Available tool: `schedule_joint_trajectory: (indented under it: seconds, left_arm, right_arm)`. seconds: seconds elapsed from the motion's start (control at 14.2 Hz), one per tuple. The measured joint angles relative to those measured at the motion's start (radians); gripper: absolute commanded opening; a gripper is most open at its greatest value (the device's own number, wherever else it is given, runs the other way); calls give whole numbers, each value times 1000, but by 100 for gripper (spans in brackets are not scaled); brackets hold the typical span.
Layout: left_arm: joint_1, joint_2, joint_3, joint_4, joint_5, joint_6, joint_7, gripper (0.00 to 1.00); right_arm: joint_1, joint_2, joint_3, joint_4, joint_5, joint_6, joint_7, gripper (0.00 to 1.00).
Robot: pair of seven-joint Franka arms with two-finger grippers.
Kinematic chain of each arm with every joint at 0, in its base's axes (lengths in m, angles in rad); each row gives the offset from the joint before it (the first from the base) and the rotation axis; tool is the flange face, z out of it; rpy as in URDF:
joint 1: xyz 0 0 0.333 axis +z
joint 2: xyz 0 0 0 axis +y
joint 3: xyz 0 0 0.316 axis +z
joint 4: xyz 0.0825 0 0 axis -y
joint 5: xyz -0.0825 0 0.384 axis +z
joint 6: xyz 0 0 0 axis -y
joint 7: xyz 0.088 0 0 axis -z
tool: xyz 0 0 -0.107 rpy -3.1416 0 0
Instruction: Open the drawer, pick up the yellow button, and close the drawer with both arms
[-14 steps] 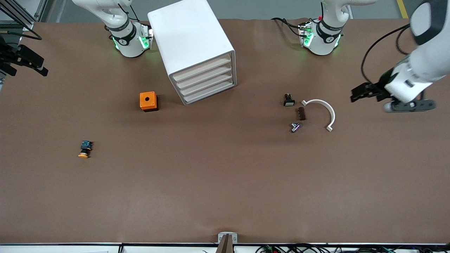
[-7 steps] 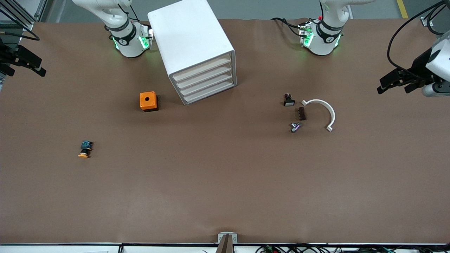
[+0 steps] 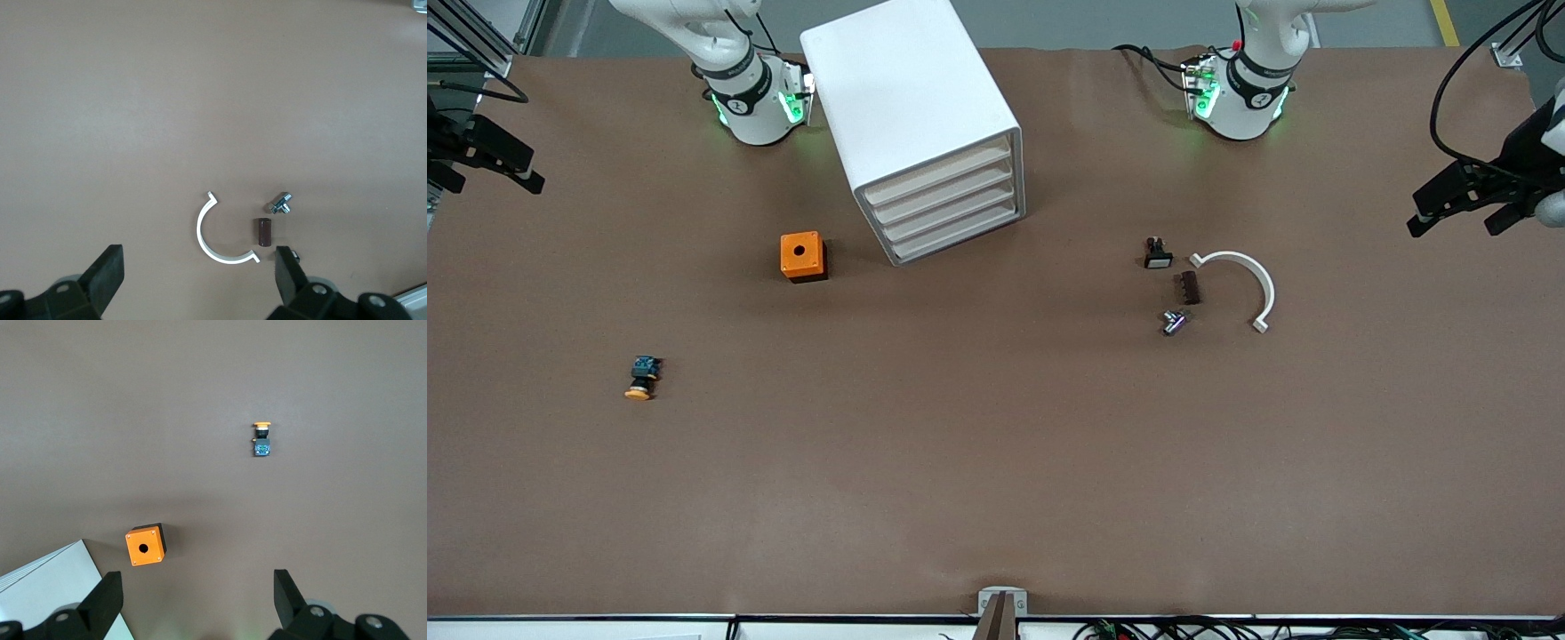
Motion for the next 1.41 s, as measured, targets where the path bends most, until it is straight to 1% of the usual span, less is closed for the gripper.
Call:
schedule_joint_trajectory:
  seconds: [0.21,0.64,0.78,0.92,1.41]
  left_arm:
    - [-38,4,28,1,1,0,-3,100]
    - [-39,3,35,36,1,-2,-5,100]
    - [-39,2,36,46,1,-24,-5,100]
    - [-39,2,36,47,1,-43,-5,100]
    - [-32,-8,36,47,1,-49,-16,100]
  right_arm:
    - [0,0,0,-4,0,-1,0,100]
    - [0,0,0,-5,0,-3,-8,100]
    - [-1,0,0,-5,0,-5,-10,100]
    - [-5,0,-1,-6,0,-5,-12,100]
    - [-38,0,-1,-6,0,-7,-58,100]
